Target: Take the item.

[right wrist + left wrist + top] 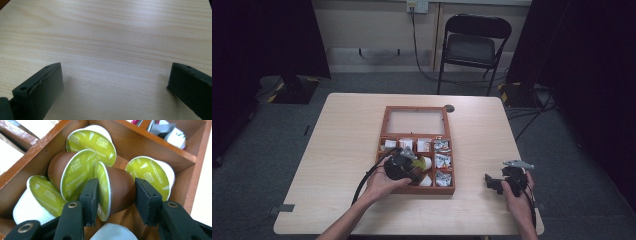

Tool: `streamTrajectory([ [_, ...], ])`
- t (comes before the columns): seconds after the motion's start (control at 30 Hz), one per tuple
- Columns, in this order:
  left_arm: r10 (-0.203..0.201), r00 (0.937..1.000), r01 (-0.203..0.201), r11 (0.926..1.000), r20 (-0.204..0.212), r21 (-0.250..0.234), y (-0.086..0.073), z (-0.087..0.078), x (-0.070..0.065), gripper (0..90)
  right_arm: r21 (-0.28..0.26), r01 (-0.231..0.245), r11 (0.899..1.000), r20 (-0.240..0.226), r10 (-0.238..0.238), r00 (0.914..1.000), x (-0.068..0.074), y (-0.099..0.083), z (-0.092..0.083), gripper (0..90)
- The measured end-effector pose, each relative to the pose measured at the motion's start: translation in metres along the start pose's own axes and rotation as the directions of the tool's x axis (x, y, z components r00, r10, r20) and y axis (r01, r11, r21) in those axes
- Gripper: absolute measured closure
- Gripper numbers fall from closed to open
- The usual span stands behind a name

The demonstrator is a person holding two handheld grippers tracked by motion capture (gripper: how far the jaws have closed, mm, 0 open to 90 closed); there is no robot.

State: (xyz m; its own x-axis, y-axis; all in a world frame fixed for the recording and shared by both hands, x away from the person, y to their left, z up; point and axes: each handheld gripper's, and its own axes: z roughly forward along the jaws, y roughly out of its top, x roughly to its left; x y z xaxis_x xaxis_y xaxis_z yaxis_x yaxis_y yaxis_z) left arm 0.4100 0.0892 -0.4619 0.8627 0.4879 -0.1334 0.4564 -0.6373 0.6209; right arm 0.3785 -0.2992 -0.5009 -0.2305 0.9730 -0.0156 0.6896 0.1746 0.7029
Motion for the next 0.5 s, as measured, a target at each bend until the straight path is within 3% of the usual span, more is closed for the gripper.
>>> streamTrajectory([
  [0.27,-0.016,0.9996,0.016,0.9996,0.024,-0.024,-0.0016,-0.0021,0.0019,56.7,0.000,0.000,1.000,0.000,0.000,1.0000,0.0000,0.0000,0.0000,0.0],
  [0.5,-0.003,0.9993,0.005,0.9994,0.037,-0.034,-0.0026,-0.0038,0.0011,56.9,0.000,0.000,1.000,0.000,0.000,1.0000,0.0000,0.0000,0.0000,0.0],
])
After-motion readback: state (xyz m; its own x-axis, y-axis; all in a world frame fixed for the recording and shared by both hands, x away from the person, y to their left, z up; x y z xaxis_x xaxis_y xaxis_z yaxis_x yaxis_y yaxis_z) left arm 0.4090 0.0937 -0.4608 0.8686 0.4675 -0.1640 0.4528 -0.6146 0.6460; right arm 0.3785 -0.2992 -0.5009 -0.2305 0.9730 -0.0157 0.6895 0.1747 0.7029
